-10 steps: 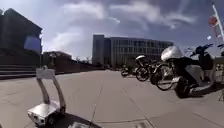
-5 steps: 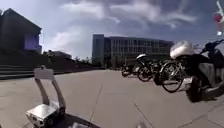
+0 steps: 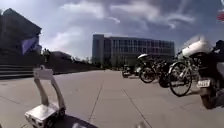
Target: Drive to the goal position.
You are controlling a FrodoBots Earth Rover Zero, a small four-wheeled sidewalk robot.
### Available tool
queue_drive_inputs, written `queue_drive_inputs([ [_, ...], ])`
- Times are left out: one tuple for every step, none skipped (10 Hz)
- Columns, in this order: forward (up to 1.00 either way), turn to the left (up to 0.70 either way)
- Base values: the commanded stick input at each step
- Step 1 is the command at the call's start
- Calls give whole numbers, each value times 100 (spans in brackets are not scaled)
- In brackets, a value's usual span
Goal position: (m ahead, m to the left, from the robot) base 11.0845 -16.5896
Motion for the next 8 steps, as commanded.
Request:
queue_drive_inputs([
  [70, 3],
  [70, 3],
  [70, 3],
  [70, 3],
  [70, 3],
  [70, 3],
  [70, 3],
  [70, 3],
])
